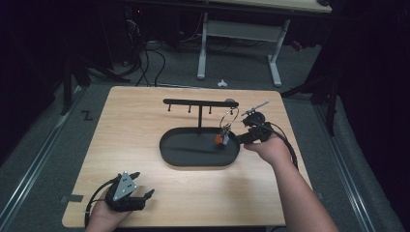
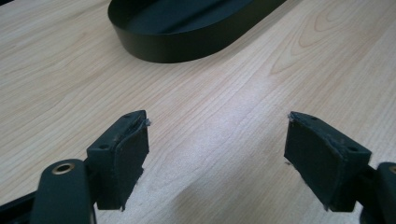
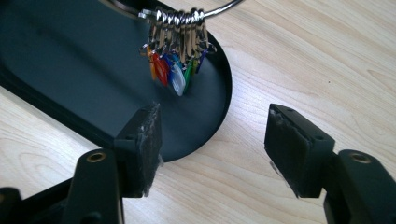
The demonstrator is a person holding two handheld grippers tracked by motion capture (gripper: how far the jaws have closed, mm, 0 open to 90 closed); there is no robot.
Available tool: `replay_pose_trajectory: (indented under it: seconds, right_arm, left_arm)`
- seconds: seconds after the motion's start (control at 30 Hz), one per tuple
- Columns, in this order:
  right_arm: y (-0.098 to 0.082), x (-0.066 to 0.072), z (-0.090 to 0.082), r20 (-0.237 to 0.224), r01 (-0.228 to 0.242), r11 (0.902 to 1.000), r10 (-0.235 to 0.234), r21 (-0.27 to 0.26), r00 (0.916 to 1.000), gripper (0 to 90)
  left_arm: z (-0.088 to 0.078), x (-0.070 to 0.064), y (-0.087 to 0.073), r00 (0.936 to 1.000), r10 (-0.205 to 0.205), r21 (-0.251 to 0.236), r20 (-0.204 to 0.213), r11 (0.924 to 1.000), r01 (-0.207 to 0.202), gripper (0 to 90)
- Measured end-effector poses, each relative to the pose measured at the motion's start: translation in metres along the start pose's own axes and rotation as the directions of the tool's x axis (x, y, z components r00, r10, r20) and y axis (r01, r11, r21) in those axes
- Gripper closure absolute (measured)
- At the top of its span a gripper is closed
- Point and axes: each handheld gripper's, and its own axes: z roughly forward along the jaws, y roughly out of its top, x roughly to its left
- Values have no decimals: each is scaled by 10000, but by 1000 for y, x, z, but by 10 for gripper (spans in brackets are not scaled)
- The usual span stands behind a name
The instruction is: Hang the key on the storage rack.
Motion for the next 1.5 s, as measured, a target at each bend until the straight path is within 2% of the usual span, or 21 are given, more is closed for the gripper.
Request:
replay_pose_trajectory:
  seconds: [0.07,0.1,0.13,0.23,0.4,0.5,0.6,0.7,0.83,0.9,1.0,1.03,1.07,1.1,1.13,1.17,1.23,1.3,1.37,1.43,1.5]
  right_arm:
    - [-7,1,3,81,80,9999,-79,-99,9999,349]
    - [-9,2,4,277,357,9993,-355,-67,9990,335]
    - [-14,3,5,283,329,9990,-320,-317,9991,342]
    - [-25,4,8,138,-261,9972,271,-702,9995,356]
    - [-46,9,13,339,-73,9899,122,-1414,9993,326]
    - [-68,15,17,237,167,9801,-123,-1976,9996,335]
    - [-91,20,24,385,102,9676,-5,-2523,9993,338]
    - [-113,21,33,185,-276,9593,342,-2811,9992,333]
    - [-140,27,41,-465,-1002,9310,895,-3510,9949,293]
    - [-148,33,43,-546,-1155,9241,1026,-3642,9932,274]
    - [-166,42,44,-148,-1053,9100,1085,-4009,9940,290]
    - [-173,45,42,152,-863,9067,1015,-4129,9947,353]
    - [-176,45,36,397,-538,9140,761,-4021,9963,332]
    - [-176,43,29,835,-75,9109,460,-4126,9954,327]
    - [-178,40,23,1380,306,9015,325,-4317,9899,340]
    - [-180,35,19,1643,338,8978,432,-4390,9855,332]
    - [-185,26,19,1593,-3,8946,799,-4468,9840,335]
    - [-190,19,23,1089,-557,8901,1171,-4524,9871,340]
    - [-191,16,26,883,-856,8914,1389,-4451,9864,345]
    - [-191,15,26,673,-1100,8864,1565,-4496,9854,351]
    - [-189,17,26,726,-1035,8857,1523,-4525,9857,351]
  left_arm:
    - [-1,1,0,9999,-150,-66,-85,9999,150,224]
    - [0,2,0,9997,-207,-100,-124,9997,206,224]
    - [0,3,1,9996,-279,-80,-103,9996,278,224]
    - [3,6,1,9987,-470,35,-212,9989,471,224]
    - [7,8,2,9980,-608,91,-194,9981,610,223]
    - [8,7,2,9982,-573,72,-182,9983,574,223]
    - [9,5,3,9986,-506,104,-166,9987,508,223]
    - [10,5,3,9989,-455,176,-144,9988,457,223]
    - [13,2,5,9994,-325,194,-81,9993,326,221]
    - [14,2,6,9995,-311,164,-66,9994,312,219]
    - [16,0,7,9996,-275,217,-54,9994,276,217]
    - [17,-1,7,9997,-240,277,-27,9993,240,216]
    - [17,-1,8,9997,-232,274,-25,9994,233,215]
    - [17,-2,8,9998,-198,308,-13,9993,198,215]
    - [17,-3,8,9999,-148,349,-8,9993,148,215]
    - [18,-4,8,9999,-108,382,-35,9992,109,215]
    - [19,-5,8,9999,-125,408,-71,9991,128,215]
    - [19,-5,9,9999,-99,395,-34,9992,101,216]
    - [19,-6,9,10000,20,406,-13,9992,-20,215]
    - [18,-6,8,10000,58,402,4,9992,-58,216]
    - [17,-5,8,10000,76,347,15,9994,-77,216]
